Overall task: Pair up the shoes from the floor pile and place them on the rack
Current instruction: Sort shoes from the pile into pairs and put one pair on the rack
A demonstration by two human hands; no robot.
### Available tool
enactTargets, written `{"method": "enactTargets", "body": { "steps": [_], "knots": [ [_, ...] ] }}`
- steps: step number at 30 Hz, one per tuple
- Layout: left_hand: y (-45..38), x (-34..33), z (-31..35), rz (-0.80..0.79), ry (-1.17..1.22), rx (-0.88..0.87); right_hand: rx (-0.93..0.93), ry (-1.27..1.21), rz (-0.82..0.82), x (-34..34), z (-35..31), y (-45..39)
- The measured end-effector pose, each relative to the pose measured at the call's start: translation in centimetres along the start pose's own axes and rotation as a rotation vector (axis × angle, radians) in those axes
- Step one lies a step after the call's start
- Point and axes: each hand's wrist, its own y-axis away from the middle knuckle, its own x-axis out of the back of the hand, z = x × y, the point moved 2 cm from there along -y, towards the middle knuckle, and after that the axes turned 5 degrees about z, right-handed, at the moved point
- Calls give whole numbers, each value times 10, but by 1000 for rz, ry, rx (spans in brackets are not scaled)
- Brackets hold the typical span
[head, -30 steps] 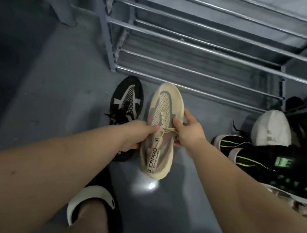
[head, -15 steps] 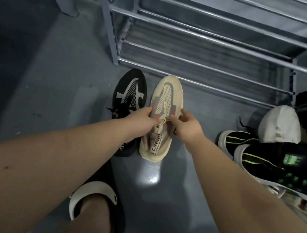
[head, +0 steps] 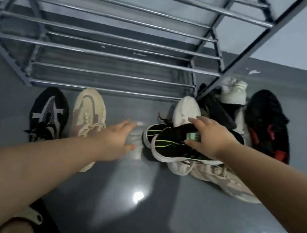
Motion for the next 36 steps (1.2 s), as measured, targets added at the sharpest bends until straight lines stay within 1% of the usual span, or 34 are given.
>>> {"method": "enactTargets", "body": {
  "steps": [2, 4, 9, 12, 14, 18, 20, 23, 26, 33, 36],
  "knots": [
    [-5, 6, 35, -40, -45, -82, -107, -28, 25, -7, 35, 13],
    [-9, 15, 71, -45, -106, -153, -176, -78, 34, -15, 61, 21],
    [-28, 27, 142, -96, -342, -218, -207, -141, 72, -26, 100, 27],
    [-48, 21, 174, -105, -343, -225, -260, -251, 84, -28, 114, 24],
    [-60, 10, 173, -100, -293, -167, -291, -317, 95, -29, 119, 22],
    [-72, -11, 139, -103, -161, 25, -342, -392, 109, -32, 128, 17],
    [-75, -14, 132, -122, -110, 94, -383, -423, 107, -34, 132, 17],
    [-79, -13, 138, -148, 31, 85, -407, -434, 90, -35, 133, 15],
    [-80, -13, 138, -152, 45, 86, -435, -451, 92, -34, 131, 11],
    [-78, -16, 131, -147, 94, 59, -529, -701, 153, -30, 140, 6],
    [-77, -16, 126, -131, 151, 85, -555, -789, 181, -33, 144, 6]
  ]
}}
